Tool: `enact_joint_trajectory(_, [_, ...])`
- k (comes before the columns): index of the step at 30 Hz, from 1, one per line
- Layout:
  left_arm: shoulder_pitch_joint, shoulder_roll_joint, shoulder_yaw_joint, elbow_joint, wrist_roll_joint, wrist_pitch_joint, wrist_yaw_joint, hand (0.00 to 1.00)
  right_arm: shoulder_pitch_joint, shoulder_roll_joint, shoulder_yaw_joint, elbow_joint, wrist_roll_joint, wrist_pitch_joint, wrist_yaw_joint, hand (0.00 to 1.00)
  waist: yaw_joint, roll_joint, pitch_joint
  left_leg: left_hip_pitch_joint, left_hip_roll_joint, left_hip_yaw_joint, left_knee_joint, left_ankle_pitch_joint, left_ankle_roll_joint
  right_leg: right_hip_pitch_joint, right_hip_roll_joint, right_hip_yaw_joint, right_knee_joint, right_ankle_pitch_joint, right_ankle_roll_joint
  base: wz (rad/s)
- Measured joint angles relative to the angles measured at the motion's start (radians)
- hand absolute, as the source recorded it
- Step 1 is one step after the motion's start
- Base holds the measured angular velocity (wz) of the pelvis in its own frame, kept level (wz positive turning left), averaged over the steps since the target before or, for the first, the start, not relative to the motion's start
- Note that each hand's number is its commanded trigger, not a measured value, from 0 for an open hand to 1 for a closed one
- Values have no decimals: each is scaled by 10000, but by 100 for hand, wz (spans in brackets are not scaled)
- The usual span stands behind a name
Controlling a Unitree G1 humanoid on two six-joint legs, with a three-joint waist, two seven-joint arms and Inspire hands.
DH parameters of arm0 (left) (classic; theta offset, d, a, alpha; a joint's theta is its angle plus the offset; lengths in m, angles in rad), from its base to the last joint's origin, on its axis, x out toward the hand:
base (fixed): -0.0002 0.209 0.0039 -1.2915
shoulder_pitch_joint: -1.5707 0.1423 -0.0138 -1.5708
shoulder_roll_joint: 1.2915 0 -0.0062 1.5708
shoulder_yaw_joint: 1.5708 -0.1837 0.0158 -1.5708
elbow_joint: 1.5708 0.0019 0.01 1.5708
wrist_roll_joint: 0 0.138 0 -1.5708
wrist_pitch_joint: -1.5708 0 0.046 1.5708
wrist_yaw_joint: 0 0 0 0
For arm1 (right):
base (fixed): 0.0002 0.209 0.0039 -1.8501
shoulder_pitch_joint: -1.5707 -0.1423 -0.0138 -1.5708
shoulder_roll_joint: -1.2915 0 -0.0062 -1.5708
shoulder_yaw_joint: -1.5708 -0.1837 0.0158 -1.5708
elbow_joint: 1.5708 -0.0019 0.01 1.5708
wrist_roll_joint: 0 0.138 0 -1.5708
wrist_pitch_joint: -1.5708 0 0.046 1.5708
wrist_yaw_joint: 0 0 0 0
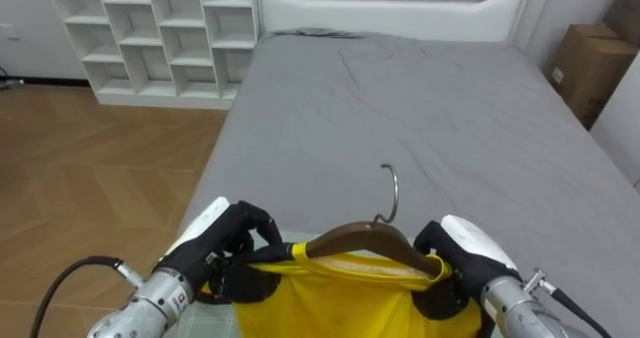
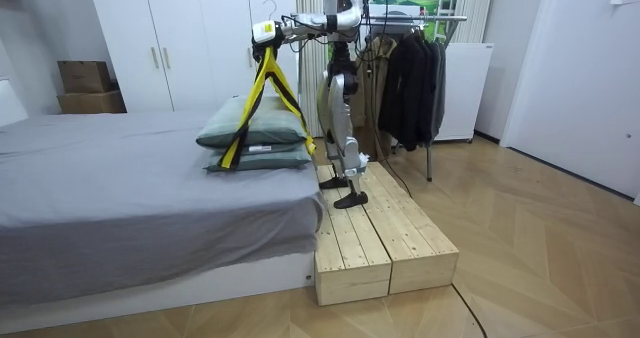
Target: Hang clothes
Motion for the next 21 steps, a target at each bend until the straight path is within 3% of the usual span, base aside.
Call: enact_joint_trajectory(21, [86,-5,-4,0,-2,1,0,100,1,-20,3,-3,-106,8,227,100,31,-3,-1,170,-21,100,-30,0,1,69,3,105,91,-30,18,-1])
